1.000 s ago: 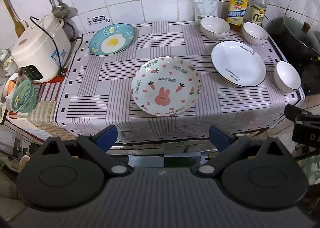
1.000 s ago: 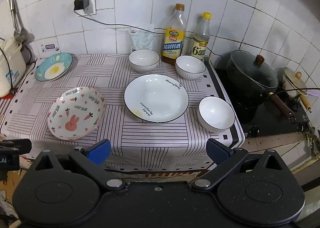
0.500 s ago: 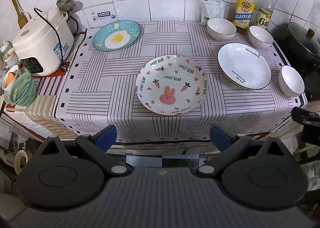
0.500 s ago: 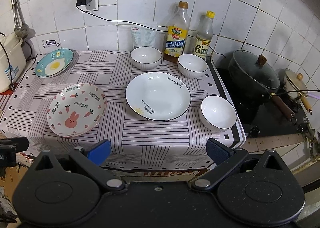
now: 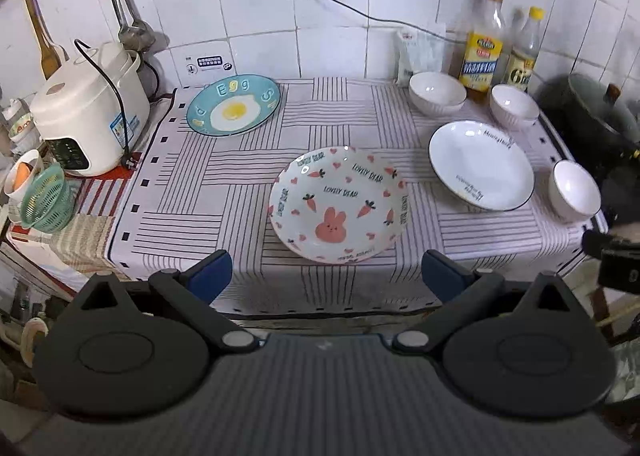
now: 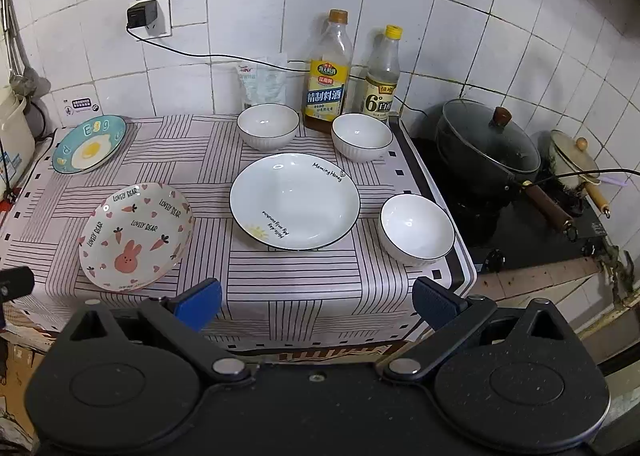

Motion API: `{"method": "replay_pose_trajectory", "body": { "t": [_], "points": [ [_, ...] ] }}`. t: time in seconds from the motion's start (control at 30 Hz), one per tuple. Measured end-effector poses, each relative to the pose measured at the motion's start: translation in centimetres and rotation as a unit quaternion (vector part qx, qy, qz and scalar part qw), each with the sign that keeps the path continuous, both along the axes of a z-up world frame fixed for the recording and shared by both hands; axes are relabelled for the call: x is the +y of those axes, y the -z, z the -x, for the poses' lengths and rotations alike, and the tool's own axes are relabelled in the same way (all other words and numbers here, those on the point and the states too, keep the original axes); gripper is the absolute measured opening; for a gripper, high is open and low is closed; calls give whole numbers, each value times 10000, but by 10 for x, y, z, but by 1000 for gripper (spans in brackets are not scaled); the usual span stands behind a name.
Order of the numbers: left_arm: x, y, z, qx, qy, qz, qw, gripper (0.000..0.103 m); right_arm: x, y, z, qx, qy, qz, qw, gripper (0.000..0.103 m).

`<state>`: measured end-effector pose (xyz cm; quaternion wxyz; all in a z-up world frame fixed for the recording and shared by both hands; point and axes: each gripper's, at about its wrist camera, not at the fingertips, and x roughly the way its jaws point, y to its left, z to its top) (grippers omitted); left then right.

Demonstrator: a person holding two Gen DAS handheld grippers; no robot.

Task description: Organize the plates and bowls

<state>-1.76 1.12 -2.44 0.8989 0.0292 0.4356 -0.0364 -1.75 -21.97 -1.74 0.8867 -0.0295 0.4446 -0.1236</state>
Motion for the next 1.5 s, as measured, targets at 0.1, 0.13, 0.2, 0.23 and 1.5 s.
{"method": "replay_pose_trajectory", "body": {
  "t": [0.1,0.13,0.2,0.23,1.5],
  "points": [
    [0,-1,0,-73,5,-16,10000,103,1,1,-1,10,-5,-13,10000,103],
    [-1,-1,0,-94,9,-59,9999,103,1,1,-2,11,1,-1,10000,103],
    [-1,-2,0,-154,25,-93,9998,103,1,2,-2,20,28,48,10000,103],
    [-1,-2,0,-164,29,-81,9998,103,1,2,-3,25,33,64,10000,103],
    [78,65,-104,18,-356,-92,9993,102,21,64,-97,-433,-910,-1078,9891,101]
  ]
}}
